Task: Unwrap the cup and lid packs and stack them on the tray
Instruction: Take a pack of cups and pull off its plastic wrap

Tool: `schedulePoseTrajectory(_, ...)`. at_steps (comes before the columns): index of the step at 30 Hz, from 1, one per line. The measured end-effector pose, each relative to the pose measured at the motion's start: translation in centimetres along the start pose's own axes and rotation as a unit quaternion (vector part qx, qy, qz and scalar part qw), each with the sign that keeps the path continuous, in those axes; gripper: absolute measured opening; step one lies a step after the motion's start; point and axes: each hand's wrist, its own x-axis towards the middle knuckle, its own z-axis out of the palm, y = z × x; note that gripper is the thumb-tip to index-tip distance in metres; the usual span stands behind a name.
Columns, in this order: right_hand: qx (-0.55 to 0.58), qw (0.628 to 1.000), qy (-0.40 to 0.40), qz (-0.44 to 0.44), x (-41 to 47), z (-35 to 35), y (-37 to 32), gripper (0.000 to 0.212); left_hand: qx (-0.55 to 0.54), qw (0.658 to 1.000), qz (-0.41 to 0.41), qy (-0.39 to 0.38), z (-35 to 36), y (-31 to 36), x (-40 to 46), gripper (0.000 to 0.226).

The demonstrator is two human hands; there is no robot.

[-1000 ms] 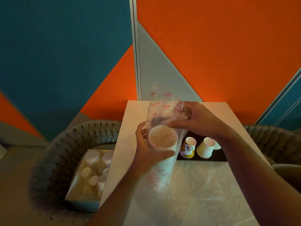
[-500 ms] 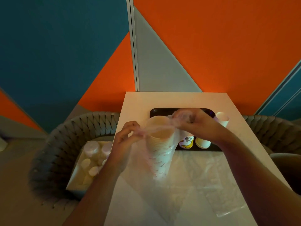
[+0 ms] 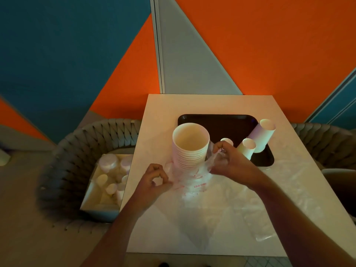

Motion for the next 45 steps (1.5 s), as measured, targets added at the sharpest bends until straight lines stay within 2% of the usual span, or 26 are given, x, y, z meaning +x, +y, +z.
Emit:
schedulePoseTrajectory(2,-0.027,0.999,-0.006,0.030,0.3,1.0,1.3,0.062,0.033,0.999,-0.009,-0.003,0.2,-1.0,0.1,0.027)
schedulePoseTrajectory(4,-0.062,0.996,-0.017,0.054,0.7,1.9,2.4,0.082,0.060,0.998,-0.007,-0.001,0.9,-1.8,0.4,0.029)
schedulePoseTrajectory(6,-0.124,0.989,-0.034,0.076,1.3,2.6,3.6,0.092,0.084,0.996,-0.013,0.009,1.5,-2.5,0.6,0.030)
schedulePoseTrajectory(7,-0.153,0.984,-0.044,0.081,1.5,3.0,4.1,0.093,0.092,0.996,-0.012,0.017,1.8,-2.8,0.7,0.033)
schedulePoseTrajectory(9,-0.185,0.978,-0.051,0.080,1.9,3.7,5.2,0.089,0.108,0.993,-0.009,0.038,2.4,-3.5,1.1,0.054)
schedulePoseTrajectory(12,-0.204,0.976,-0.016,0.070,2.4,4.8,6.4,0.085,0.197,0.978,0.027,0.058,3.2,-4.4,1.7,0.084)
schedulePoseTrajectory(14,-0.217,0.973,0.002,0.076,2.6,5.4,7.1,0.090,0.201,0.977,0.051,0.057,3.9,-4.2,1.7,0.091)
schedulePoseTrajectory(16,-0.211,0.975,0.008,0.075,2.8,6.2,7.6,0.095,0.166,0.982,0.080,0.041,4.6,-3.9,1.9,0.080)
schedulePoseTrajectory(18,-0.194,0.979,0.013,0.058,2.8,6.9,7.8,0.101,0.102,0.992,0.064,0.041,5.6,-2.8,1.9,0.049)
schedulePoseTrajectory(19,-0.179,0.982,0.015,0.051,2.8,7.3,7.9,0.104,0.083,0.994,0.050,0.052,5.9,-2.3,1.9,0.051)
schedulePoseTrajectory(21,-0.142,0.988,0.014,0.059,2.8,7.8,7.9,0.105,0.064,0.996,0.013,0.063,6.0,-2.7,2.1,0.079)
schedulePoseTrajectory(22,-0.128,0.990,0.011,0.064,2.8,8.0,8.0,0.104,0.077,0.995,-0.005,0.059,5.9,-3.0,2.3,0.083)
schedulePoseTrajectory(23,-0.116,0.991,0.009,0.066,2.9,8.2,8.1,0.105,0.093,0.994,-0.032,0.044,5.7,-3.5,2.4,0.080)
schedulePoseTrajectory(26,-0.078,0.995,0.007,0.054,2.8,8.8,8.3,0.114,0.050,0.995,-0.084,0.013,5.6,-4.3,2.9,0.062)
schedulePoseTrajectory(28,-0.057,0.997,0.010,0.052,3.0,9.2,8.6,0.110,0.081,0.995,-0.052,0.027,5.7,-4.2,2.9,0.068)
schedulePoseTrajectory(30,-0.040,0.998,0.022,0.050,3.0,9.6,8.7,0.101,0.092,0.995,-0.022,0.040,5.8,-4.3,3.0,0.062)
schedulePoseTrajectory(34,-0.018,0.997,0.061,0.048,2.9,9.9,8.0,0.097,0.076,0.995,-0.045,0.038,4.8,-4.3,3.1,0.061)
schedulePoseTrajectory(38,0.006,0.990,0.134,0.045,3.2,10.0,6.5,0.094,-0.037,0.996,-0.030,0.075,4.9,-1.3,1.2,0.034)
schedulePoseTrajectory(39,0.001,0.986,0.157,0.050,3.2,10.1,6.1,0.091,-0.068,0.995,-0.016,0.074,4.9,-0.1,0.3,0.035)
schedulePoseTrajectory(42,0.001,0.975,0.216,0.047,3.1,10.3,5.1,0.087,-0.096,0.994,0.055,0.015,5.6,2.0,-2.0,0.062)
schedulePoseTrajectory(45,-0.014,0.975,0.223,0.004,2.7,10.7,3.8,0.075,-0.090,0.992,0.082,-0.016,6.4,2.2,-1.4,0.091)
